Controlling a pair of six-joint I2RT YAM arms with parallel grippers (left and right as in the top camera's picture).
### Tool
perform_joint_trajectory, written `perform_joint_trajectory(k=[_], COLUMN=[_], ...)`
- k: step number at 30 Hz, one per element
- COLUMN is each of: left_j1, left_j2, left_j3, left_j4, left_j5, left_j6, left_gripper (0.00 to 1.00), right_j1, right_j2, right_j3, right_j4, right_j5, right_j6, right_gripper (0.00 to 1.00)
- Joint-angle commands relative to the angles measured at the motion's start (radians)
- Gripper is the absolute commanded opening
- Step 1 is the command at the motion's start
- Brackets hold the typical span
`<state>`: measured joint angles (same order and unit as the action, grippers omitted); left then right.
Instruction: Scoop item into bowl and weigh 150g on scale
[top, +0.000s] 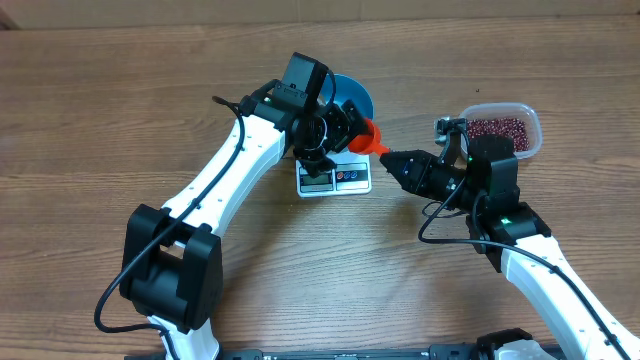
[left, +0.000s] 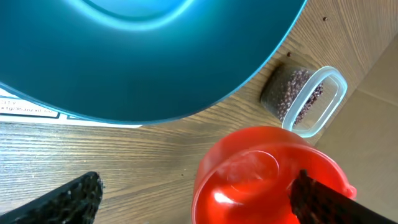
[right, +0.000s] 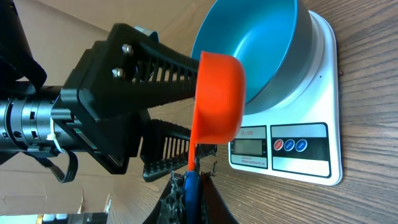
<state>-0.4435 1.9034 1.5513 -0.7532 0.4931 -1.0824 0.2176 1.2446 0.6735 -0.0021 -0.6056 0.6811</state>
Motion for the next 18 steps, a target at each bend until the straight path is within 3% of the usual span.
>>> perform_joint_trajectory(k=[1,5,11,18], left_j1=[0.022,0.07,0.13,0.153], left_j2=[0.002,-0.026,-0.121,-0.251], left_j3=[0.023,0.023,0.023,0.023], left_j4=[0.006,0.025,0.032,0.021], left_j5=[0.014,0.08,0.061,-0.019], left_j6=[-0.003,0.023,0.131,0.311], left_gripper=[1.0,1.0,1.0,1.0], right_j1=[0.005,0.004,0.0,0.0], right_j2=[0.002,0.001,0.0,-0.001], right_j3=[0.021,0.021,0.027,0.133], right_j4=[0.0,0.001,-0.013,-0.197], right_j5=[-0.005,-0.008,-0.04,-0.034], right_j6=[-0.003,-0.006,-0.052,-0.164], right_gripper=[0.04,0.04,0.04,0.04])
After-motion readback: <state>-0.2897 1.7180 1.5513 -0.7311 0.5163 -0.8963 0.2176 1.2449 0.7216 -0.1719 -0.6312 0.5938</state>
